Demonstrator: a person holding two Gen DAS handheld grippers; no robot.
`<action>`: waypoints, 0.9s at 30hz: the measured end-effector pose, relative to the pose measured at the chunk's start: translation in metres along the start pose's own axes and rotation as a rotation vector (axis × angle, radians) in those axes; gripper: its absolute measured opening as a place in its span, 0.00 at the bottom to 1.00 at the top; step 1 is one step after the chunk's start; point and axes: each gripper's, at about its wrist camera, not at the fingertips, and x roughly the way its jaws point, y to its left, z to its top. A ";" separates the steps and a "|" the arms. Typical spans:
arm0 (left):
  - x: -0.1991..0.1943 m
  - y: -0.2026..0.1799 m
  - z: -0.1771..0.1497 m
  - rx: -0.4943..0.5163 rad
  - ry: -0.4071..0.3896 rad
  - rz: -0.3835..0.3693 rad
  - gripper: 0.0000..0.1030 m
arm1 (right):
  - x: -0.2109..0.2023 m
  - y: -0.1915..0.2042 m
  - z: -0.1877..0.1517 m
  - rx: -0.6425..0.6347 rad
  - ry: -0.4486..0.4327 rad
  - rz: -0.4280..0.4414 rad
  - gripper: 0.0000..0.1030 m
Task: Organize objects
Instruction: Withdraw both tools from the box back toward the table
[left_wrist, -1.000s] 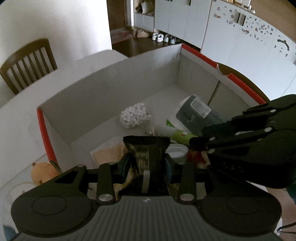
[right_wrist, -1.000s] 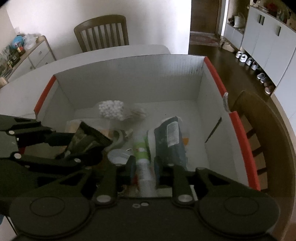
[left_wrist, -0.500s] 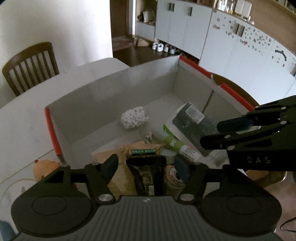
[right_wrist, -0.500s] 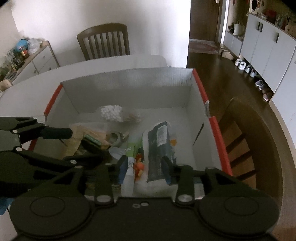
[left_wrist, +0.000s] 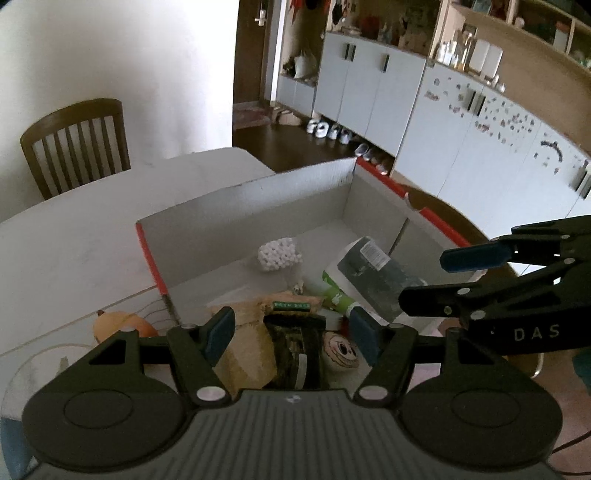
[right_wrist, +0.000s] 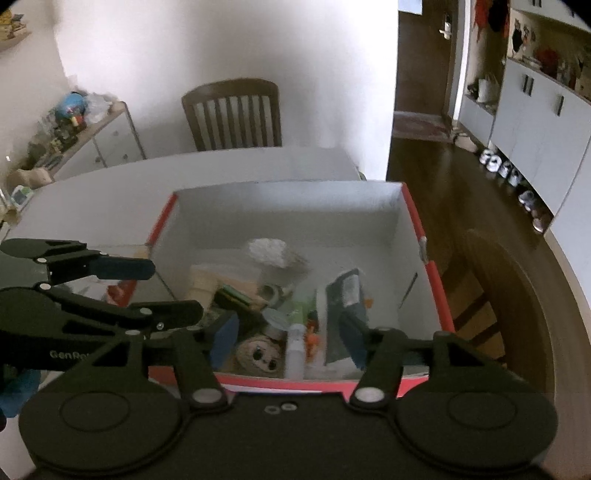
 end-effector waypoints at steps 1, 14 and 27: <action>-0.005 0.002 -0.001 -0.002 -0.007 -0.005 0.66 | -0.003 0.003 0.000 -0.002 -0.006 0.005 0.62; -0.068 0.045 -0.020 -0.017 -0.086 -0.049 0.76 | -0.031 0.064 0.000 0.007 -0.056 0.011 0.74; -0.101 0.115 -0.041 -0.022 -0.085 -0.071 0.83 | -0.025 0.134 -0.004 0.032 -0.068 -0.004 0.87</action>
